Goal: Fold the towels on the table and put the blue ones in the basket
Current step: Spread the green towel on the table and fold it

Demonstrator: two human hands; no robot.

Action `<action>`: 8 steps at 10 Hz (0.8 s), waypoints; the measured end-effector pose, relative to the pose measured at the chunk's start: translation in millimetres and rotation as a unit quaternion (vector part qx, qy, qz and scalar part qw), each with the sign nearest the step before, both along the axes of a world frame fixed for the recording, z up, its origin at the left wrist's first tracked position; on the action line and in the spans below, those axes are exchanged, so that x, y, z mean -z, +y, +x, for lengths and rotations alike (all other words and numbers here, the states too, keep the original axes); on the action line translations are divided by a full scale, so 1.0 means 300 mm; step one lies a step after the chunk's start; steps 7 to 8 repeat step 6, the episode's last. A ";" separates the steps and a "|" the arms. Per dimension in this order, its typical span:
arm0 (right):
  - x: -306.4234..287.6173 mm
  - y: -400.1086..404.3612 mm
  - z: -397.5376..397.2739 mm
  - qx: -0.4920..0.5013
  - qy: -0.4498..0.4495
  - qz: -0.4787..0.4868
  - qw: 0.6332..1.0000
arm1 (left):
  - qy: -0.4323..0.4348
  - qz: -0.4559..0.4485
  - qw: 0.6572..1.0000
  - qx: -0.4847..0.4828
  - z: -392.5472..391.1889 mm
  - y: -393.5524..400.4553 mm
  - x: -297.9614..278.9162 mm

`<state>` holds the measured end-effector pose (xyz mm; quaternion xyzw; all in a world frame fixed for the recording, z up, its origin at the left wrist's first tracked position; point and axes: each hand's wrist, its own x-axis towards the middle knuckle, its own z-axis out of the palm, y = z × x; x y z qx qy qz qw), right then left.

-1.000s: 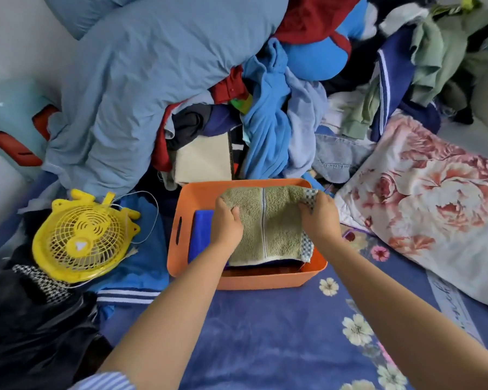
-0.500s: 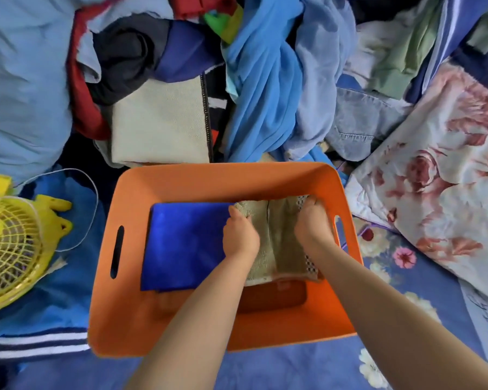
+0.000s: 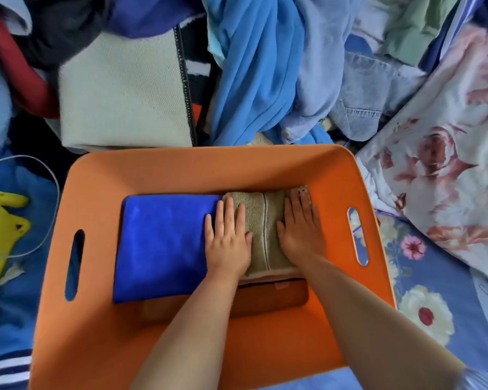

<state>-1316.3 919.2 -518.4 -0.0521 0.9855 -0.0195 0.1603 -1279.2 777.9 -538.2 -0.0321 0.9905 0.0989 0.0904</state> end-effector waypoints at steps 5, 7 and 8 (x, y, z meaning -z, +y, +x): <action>-0.223 -0.018 0.079 0.018 -0.150 -0.068 0.986 | -0.136 -0.027 0.990 0.025 0.024 -0.050 -0.267; -0.333 -0.017 0.143 -0.030 -0.178 -0.129 0.975 | -0.112 -0.037 0.992 0.037 0.099 -0.068 -0.382; -0.333 -0.017 0.143 -0.030 -0.178 -0.129 0.975 | -0.112 -0.037 0.992 0.037 0.099 -0.068 -0.382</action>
